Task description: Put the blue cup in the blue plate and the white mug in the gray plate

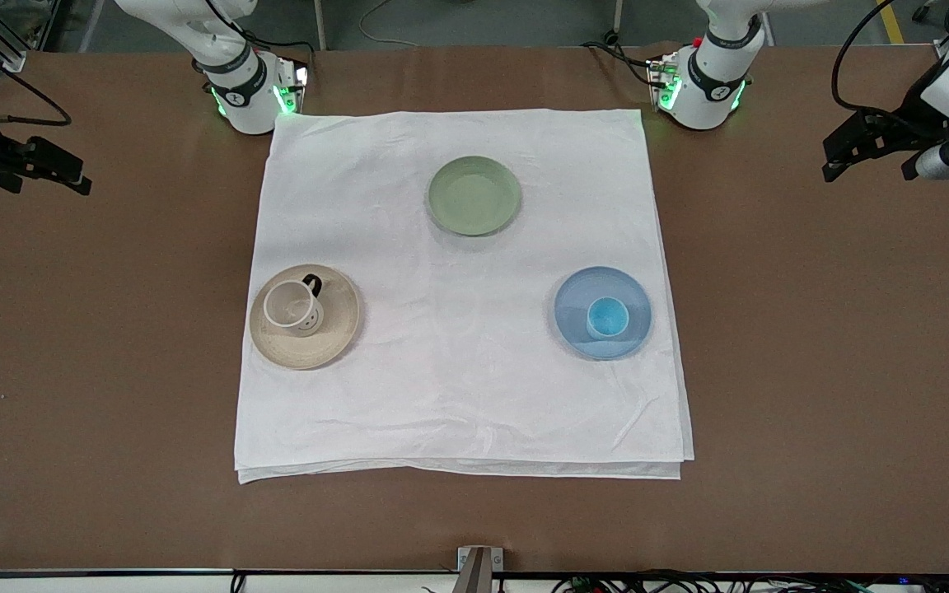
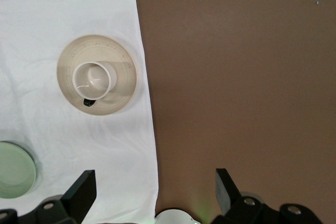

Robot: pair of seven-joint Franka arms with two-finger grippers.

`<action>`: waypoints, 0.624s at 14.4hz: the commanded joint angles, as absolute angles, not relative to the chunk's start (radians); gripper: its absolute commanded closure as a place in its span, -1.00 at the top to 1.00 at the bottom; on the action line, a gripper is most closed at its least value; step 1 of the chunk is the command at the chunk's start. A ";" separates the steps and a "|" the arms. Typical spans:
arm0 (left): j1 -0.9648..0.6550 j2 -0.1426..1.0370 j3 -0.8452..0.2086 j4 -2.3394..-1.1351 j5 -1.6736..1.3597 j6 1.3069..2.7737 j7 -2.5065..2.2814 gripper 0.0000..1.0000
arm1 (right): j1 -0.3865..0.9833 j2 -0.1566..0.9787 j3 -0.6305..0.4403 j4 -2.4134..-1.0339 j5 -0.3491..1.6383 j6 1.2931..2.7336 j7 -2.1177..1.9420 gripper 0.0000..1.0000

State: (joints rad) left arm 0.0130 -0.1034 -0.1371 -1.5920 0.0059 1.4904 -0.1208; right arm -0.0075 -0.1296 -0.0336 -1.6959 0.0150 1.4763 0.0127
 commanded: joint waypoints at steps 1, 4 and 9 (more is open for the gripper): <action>0.017 -0.106 -0.132 -1.580 0.000 1.489 -0.106 1.00 | -0.015 -0.175 -0.028 -1.740 0.029 1.499 0.026 1.00; 0.017 -0.107 -0.132 -1.580 0.000 1.488 -0.106 1.00 | -0.015 -0.173 -0.028 -1.740 0.029 1.503 0.025 1.00; 0.017 -0.107 -0.130 -1.571 0.000 1.486 -0.104 1.00 | -0.015 -0.169 -0.028 -1.730 0.026 1.497 0.023 1.00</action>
